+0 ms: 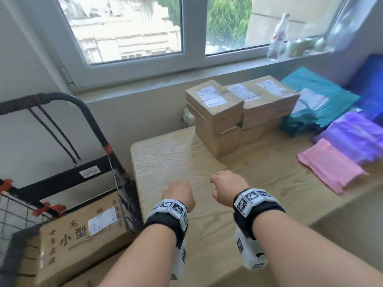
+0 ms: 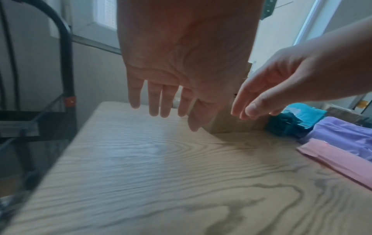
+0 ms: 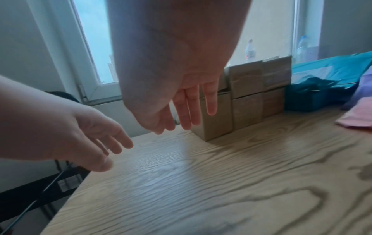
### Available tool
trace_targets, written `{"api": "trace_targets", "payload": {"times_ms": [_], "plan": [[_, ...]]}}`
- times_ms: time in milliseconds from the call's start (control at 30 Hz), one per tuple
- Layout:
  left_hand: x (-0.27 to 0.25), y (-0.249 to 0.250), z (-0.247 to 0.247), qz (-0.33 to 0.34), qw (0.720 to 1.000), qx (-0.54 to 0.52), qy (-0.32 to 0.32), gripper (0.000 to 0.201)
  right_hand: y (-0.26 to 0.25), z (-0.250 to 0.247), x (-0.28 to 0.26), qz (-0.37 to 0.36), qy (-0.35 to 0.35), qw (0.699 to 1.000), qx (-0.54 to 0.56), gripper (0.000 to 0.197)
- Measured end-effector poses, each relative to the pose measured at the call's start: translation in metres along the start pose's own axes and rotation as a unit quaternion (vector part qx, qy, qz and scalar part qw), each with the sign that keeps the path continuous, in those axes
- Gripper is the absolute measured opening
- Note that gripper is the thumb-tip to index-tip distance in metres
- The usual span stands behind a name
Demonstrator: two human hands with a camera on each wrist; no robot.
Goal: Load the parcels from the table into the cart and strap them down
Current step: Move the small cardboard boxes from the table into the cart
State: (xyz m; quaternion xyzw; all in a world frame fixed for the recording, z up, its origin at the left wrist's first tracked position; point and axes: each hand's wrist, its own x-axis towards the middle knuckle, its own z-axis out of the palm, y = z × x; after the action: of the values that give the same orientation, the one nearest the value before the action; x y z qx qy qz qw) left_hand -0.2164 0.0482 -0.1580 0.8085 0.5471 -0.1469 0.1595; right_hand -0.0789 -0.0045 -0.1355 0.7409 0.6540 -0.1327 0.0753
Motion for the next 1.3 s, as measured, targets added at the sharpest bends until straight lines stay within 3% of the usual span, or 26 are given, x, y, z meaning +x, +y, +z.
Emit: {"api": "trace_targets", "payload": {"times_ms": [300, 467, 700, 900, 1100, 1300], "plan": [[-0.015, 0.139, -0.009, 0.053, 0.998, 0.018, 0.026, 0.046, 0.126, -0.011, -0.065, 0.062, 0.022, 0.998, 0.002, 0.036], [-0.018, 0.187, -0.021, 0.074, 0.996, 0.024, 0.053, 0.043, 0.169, -0.017, -0.077, 0.092, 0.038, 0.994, 0.034, 0.037], [0.008, 0.214, -0.023, 0.056, 0.996, 0.004, 0.069, 0.035, 0.203, -0.02, -0.072, 0.113, 0.058, 0.991, 0.052, 0.037], [0.042, 0.231, -0.051, 0.057, 0.99, -0.014, 0.125, 0.034, 0.226, -0.041, -0.04, 0.11, 0.059, 0.991, 0.047, 0.037], [0.078, 0.224, -0.103, 0.044, 0.975, -0.019, 0.216, 0.031, 0.226, -0.091, 0.013, 0.083, 0.074, 0.993, 0.042, 0.038], [0.109, 0.2, -0.158, 0.035, 0.941, -0.048, 0.333, 0.034, 0.211, -0.137, 0.066, 0.055, 0.126, 0.989, 0.062, 0.036]]}}
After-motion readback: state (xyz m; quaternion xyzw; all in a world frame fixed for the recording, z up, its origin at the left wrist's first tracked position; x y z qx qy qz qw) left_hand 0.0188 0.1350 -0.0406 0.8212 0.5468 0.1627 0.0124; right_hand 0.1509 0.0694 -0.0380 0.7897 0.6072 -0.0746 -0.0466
